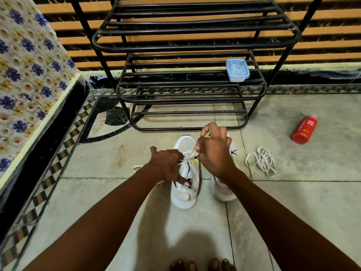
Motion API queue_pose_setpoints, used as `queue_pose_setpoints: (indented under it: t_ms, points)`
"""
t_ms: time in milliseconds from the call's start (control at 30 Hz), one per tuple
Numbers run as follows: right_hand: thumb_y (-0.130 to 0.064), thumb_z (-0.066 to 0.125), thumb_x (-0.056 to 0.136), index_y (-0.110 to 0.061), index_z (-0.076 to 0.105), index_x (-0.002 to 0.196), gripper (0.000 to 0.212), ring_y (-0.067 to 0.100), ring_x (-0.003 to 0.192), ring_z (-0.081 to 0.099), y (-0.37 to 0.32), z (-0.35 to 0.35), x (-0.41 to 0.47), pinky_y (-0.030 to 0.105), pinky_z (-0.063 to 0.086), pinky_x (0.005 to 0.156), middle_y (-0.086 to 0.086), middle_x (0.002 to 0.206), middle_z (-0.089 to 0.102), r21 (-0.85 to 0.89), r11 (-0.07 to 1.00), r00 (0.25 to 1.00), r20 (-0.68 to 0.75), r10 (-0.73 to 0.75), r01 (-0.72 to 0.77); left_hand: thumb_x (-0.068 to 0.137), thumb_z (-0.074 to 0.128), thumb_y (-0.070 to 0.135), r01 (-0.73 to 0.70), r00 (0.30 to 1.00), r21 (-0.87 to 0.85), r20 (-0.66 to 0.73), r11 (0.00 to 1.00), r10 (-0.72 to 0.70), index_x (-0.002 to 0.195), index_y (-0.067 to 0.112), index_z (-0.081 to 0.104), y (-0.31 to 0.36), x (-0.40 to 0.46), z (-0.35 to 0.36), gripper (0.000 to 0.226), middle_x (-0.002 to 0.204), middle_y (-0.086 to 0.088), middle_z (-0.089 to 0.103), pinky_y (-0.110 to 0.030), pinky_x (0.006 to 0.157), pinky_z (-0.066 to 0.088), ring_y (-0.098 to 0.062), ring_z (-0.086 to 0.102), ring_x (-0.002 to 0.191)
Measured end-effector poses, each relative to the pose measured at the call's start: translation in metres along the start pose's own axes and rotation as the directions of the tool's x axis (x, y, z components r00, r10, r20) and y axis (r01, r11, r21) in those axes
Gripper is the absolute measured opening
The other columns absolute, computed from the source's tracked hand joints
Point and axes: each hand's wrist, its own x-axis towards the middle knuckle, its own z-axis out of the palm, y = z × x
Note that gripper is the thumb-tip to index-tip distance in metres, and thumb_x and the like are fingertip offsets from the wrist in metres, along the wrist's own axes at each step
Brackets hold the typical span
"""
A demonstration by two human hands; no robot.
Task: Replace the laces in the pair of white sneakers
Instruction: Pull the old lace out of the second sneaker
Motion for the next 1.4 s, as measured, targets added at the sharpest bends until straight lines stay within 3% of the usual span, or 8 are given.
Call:
queue_pose_setpoints:
  t_ms: [100,233,400,667,1000,1133,1267,1400]
  points:
    - [0.002,0.059,0.081,-0.017,0.062,0.070,0.022,0.009,0.105,0.050,-0.008,-0.015,0.011,0.030,0.035,0.088,-0.008,0.105,0.058,0.371,0.927,0.995,-0.062,0.076,-0.048,0.049,0.064,0.098,-0.004,1.000,0.000,-0.011,1.000,0.004,0.142,0.034,0.049,-0.002,0.001,0.001,0.114,0.137,0.014,0.058,-0.060,0.104,0.024,-0.019,0.057,0.125]
    - [0.006,0.049,0.097,0.000,0.059,0.082,0.019,0.021,0.084,0.071,-0.024,-0.030,0.016,0.043,0.057,0.078,0.008,0.088,0.070,0.875,0.427,0.970,0.165,0.180,-0.228,0.050,0.064,0.098,-0.002,1.000,0.008,0.004,1.000,0.002,0.143,0.033,0.048,-0.001,0.000,0.000,0.114,0.136,0.013,0.057,-0.060,0.103,0.024,-0.021,0.057,0.125]
    - [0.001,0.051,0.090,-0.008,0.050,0.082,0.012,0.020,0.072,0.055,-0.011,-0.021,0.009,0.034,0.042,0.065,-0.001,0.077,0.056,0.310,0.948,0.973,0.188,-0.135,0.072,0.053,0.067,0.095,0.010,1.000,0.016,0.014,1.000,-0.010,0.143,0.031,0.048,0.003,-0.002,-0.002,0.112,0.137,0.012,0.057,-0.060,0.104,0.023,-0.021,0.057,0.126]
    - [-0.005,0.060,0.077,-0.014,0.058,0.084,0.012,0.032,0.090,0.059,0.011,0.000,0.000,0.039,0.050,0.070,0.008,0.088,0.060,-0.127,0.959,0.833,0.533,-0.150,0.254,0.053,0.069,0.093,0.023,1.000,0.007,0.006,1.000,-0.023,0.140,0.033,0.049,0.003,-0.002,-0.002,0.108,0.136,0.012,0.058,-0.058,0.104,0.022,-0.021,0.057,0.125]
    - [0.003,0.060,0.082,-0.014,0.064,0.076,0.018,0.017,0.083,0.055,-0.011,-0.038,0.018,0.042,0.048,0.070,-0.005,0.078,0.061,0.300,0.948,0.989,0.060,-0.132,0.108,0.052,0.066,0.096,0.011,1.000,-0.003,0.003,1.000,-0.011,0.139,0.033,0.050,0.000,0.000,0.001,0.109,0.131,0.013,0.058,-0.059,0.102,0.025,-0.022,0.059,0.121]
    - [0.008,0.052,0.098,0.005,0.057,0.082,0.017,0.028,0.082,0.074,-0.032,-0.056,0.014,0.031,0.056,0.072,0.014,0.072,0.058,0.804,0.566,0.977,0.212,0.009,-0.180,0.053,0.068,0.094,0.016,1.000,-0.016,0.008,1.000,-0.016,0.133,0.031,0.052,0.001,-0.001,-0.001,0.103,0.125,0.011,0.060,-0.059,0.101,0.025,-0.021,0.059,0.119]
    - [0.008,0.043,0.101,-0.006,0.050,0.076,0.029,0.014,0.052,0.048,-0.032,-0.056,0.012,0.026,0.038,0.053,0.006,0.065,0.041,0.884,0.375,0.959,0.274,0.070,-0.280,0.050,0.066,0.096,0.020,1.000,-0.012,0.019,1.000,-0.020,0.143,0.034,0.048,0.001,0.000,0.001,0.113,0.133,0.013,0.058,-0.060,0.102,0.024,-0.020,0.058,0.123]
    - [0.000,0.052,0.089,-0.020,0.051,0.076,0.023,0.015,0.062,0.050,-0.006,-0.047,0.015,0.030,0.038,0.060,-0.003,0.073,0.049,0.469,0.876,0.986,0.166,0.032,-0.107,0.052,0.067,0.095,0.017,1.000,0.002,0.006,1.000,-0.017,0.145,0.035,0.046,0.001,0.000,0.001,0.113,0.138,0.014,0.056,-0.060,0.104,0.024,-0.020,0.057,0.125]
